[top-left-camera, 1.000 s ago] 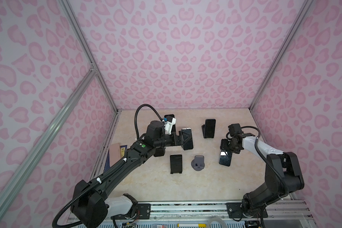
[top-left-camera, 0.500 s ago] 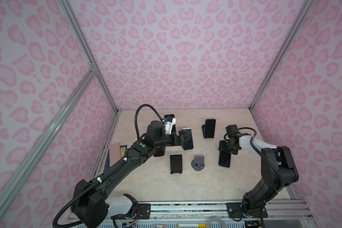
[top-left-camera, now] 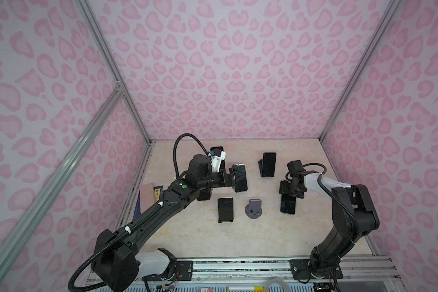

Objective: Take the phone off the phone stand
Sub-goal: 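Carry the held phone away from the stand and lower it toward the table, then lay the black phone flat on the table and open the right gripper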

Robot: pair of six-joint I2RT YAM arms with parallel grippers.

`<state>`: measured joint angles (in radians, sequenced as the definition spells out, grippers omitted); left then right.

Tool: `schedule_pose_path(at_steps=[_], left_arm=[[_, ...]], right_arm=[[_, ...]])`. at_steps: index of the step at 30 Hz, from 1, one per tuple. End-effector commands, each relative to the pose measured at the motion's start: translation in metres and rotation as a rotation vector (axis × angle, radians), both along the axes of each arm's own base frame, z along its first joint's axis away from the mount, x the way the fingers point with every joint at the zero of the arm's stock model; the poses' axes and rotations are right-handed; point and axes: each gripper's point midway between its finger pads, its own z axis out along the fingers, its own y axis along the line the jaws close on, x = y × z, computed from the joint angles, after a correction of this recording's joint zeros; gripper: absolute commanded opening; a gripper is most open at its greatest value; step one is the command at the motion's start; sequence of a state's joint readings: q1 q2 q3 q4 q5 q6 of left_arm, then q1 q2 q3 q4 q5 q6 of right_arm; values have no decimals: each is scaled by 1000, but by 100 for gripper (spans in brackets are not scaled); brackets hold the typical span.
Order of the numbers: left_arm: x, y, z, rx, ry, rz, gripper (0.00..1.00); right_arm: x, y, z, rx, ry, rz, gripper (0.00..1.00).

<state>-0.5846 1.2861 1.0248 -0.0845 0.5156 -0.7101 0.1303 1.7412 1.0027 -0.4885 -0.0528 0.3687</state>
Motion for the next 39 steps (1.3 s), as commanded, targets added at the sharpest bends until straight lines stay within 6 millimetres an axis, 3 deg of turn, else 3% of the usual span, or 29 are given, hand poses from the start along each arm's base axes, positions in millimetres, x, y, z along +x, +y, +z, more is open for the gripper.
schedule_pose_path(at_steps=[1,11,18,28,39], left_arm=[[0,-1,1,2,-8,-7,97],[-1,2,4,6,-23,-3,97],[-1,3,9,3,-35,0,97],[1,6,11,6,-48,7,96],[0,7,14,2,-58,8,97]], right_arm=[[-11,1,-13,7,58,5,76],[-9,9,-15,22,68,41,82],[-11,9,-14,23,68,44,80],[-5,37,-10,4,30,139,73],[-6,54,-8,-16,6,233,76]])
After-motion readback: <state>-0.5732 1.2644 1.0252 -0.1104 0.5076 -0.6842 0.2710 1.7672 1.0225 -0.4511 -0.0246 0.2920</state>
